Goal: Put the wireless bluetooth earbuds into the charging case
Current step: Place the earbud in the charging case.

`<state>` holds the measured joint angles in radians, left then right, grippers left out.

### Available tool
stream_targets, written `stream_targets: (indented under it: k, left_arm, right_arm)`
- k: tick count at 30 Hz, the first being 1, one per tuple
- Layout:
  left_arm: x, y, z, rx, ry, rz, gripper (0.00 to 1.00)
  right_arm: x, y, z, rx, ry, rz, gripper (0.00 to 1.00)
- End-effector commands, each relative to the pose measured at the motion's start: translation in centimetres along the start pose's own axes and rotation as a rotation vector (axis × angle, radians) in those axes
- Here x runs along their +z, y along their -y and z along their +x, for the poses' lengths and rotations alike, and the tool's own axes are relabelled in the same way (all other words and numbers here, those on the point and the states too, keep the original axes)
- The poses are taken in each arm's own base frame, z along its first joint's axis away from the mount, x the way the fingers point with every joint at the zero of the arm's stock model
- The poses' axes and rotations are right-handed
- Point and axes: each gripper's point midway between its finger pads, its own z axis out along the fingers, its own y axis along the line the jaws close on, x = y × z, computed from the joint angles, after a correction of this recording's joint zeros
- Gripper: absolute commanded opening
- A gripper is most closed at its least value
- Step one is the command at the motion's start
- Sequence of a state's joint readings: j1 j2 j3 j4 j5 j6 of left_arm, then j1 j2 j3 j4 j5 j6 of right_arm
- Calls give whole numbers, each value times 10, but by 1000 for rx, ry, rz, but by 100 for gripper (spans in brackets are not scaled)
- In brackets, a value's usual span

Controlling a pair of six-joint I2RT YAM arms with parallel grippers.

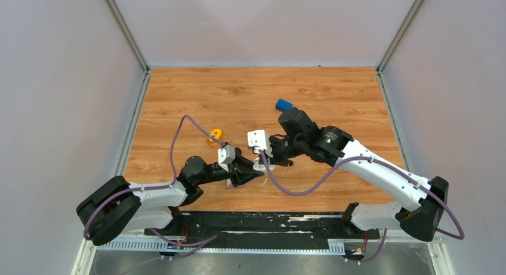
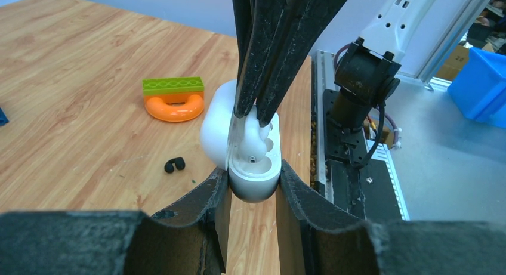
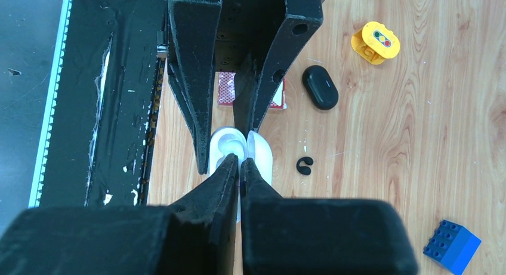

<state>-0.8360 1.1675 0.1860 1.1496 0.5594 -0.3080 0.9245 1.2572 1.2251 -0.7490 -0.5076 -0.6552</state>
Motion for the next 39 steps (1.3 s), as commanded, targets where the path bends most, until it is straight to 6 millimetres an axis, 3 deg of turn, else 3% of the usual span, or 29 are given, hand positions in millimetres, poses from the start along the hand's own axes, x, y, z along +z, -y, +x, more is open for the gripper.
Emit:
stream_targets:
  k: [1,19,23,27,31,39]
  left_arm:
    - [1,1,-16,45,62,2,0]
    - [0,-2,-17,50,69,-13,0]
    - [0,-2,-16,49,65,-17,0]
    - [0,-3,-15,49,61,-18,0]
    - [0,-2,-16,47,60,-14,0]
    - [2,-1,-14,37,53,-4,0]
  right_arm:
    - [6,-2,-6,1,29,-13,0]
    - [13,-5,5,-27,-18,-7,3]
    - [13,-9,3,-22,-21,-24,13]
    - [-2,-7,-10,-45,1,-5,19]
    - [-16,-13,-16,-75,32,-12,31]
    - [-52,-12,-31,-87,130,-11,37]
